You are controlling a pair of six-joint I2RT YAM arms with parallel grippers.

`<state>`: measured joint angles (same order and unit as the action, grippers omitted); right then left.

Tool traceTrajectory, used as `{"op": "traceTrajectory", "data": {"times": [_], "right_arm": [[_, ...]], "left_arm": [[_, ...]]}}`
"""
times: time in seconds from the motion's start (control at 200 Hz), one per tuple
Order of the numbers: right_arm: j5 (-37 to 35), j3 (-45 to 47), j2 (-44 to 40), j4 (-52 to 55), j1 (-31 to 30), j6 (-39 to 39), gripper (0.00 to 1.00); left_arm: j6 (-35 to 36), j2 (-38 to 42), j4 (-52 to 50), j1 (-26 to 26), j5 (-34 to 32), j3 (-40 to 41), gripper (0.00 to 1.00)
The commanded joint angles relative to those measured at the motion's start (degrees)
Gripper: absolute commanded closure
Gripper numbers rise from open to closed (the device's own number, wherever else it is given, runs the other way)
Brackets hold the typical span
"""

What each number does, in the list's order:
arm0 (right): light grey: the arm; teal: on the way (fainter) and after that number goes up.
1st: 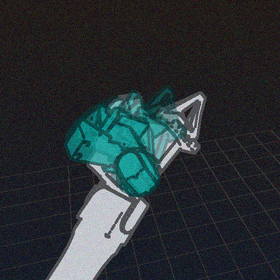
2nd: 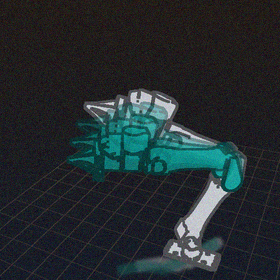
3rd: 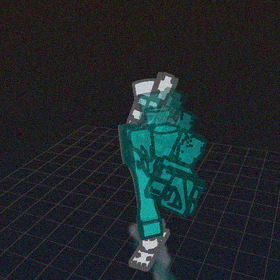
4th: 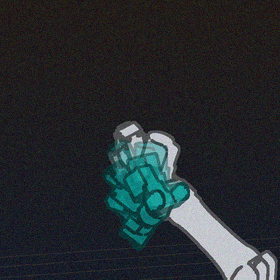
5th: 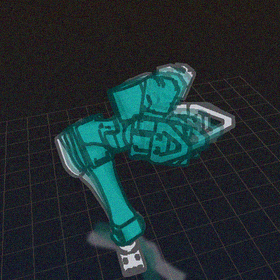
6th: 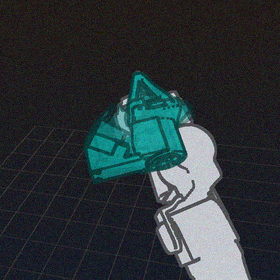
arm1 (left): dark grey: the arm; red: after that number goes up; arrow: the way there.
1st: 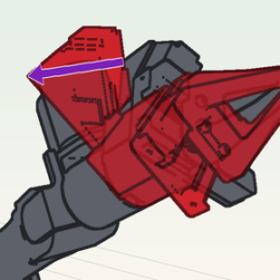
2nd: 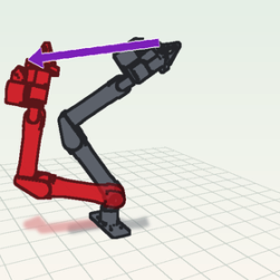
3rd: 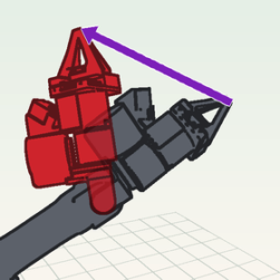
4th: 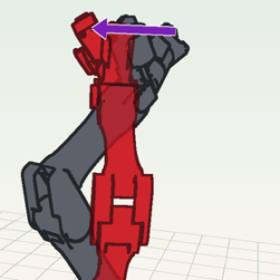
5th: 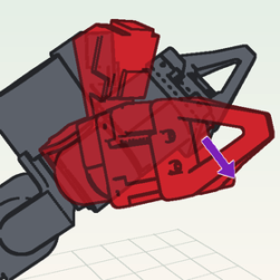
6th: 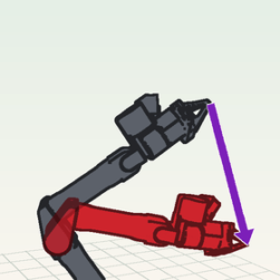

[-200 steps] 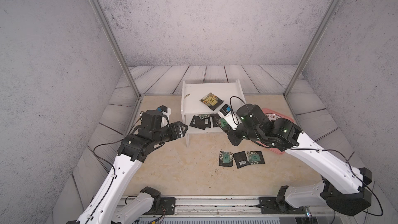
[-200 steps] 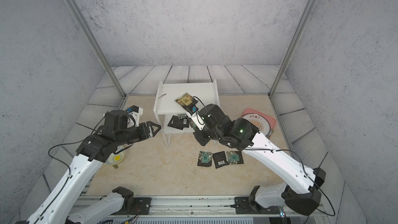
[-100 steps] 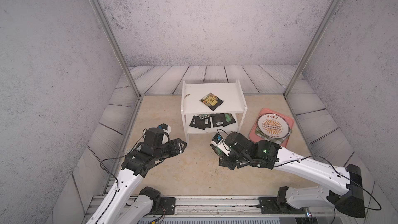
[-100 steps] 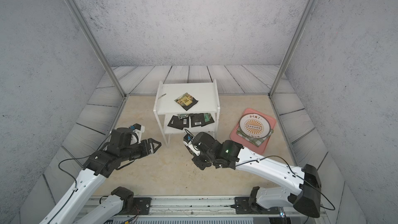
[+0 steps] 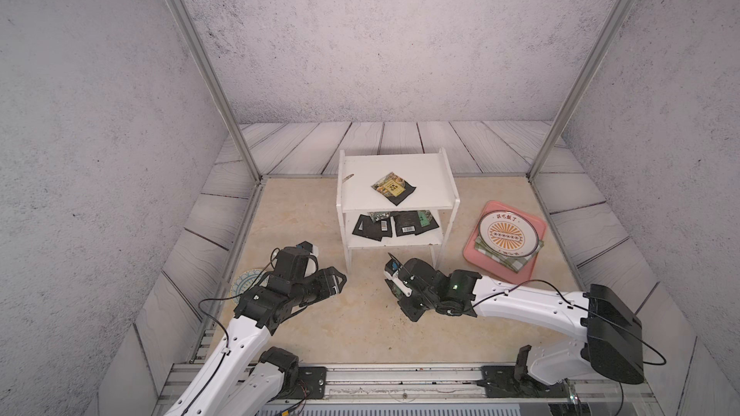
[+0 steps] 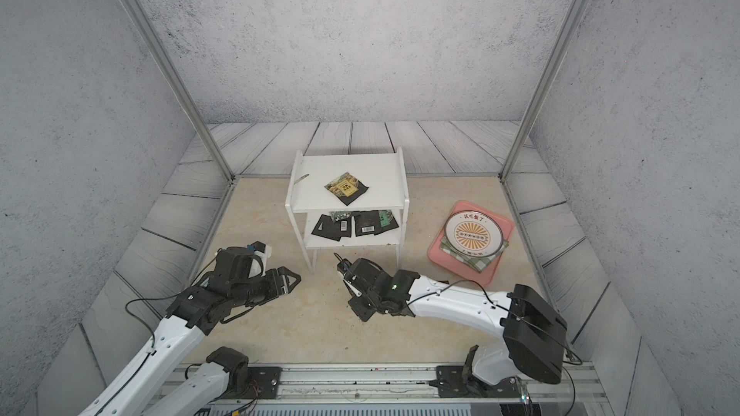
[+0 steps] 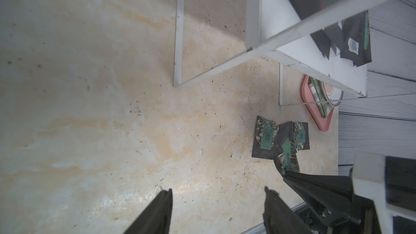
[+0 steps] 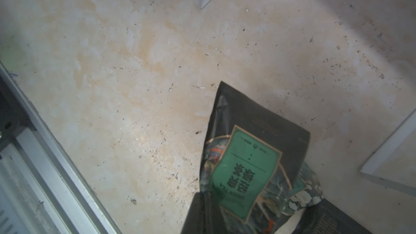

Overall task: Remove the tea bags from the shelf
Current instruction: Place the tea bag at the center of the board, then pick up the tea bag from the shelf.

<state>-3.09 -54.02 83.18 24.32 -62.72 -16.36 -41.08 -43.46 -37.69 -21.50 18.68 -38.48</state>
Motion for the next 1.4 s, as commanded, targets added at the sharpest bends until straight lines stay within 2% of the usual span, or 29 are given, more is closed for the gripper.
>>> {"op": "traceTrajectory", "data": {"times": [0.0,0.285,0.681,0.966,1.396], "right_arm": [[-0.7,0.5,2.8,-4.1,-0.3,-1.2,0.92],[-1.0,-0.1,10.2,-6.7,-0.3,-2.3,0.92],[-2.0,-1.1,14.5,-7.0,-0.3,-2.1,0.87],[-2.0,-2.3,13.4,-5.3,-0.3,-1.6,0.70],[-3.4,-3.6,6.2,0.5,-0.6,-0.6,0.68]], "left_arm": [[-0.3,0.1,1.1,0.2,-0.5,0.5,0.32],[-0.5,-0.6,1.2,0.2,-0.6,0.5,0.32],[-0.5,-0.6,1.2,0.2,-0.8,0.3,0.32],[-0.5,-1.2,1.6,0.2,-0.7,0.1,0.32],[1.1,-0.9,-0.8,0.2,-1.6,-4.7,0.32]]}}
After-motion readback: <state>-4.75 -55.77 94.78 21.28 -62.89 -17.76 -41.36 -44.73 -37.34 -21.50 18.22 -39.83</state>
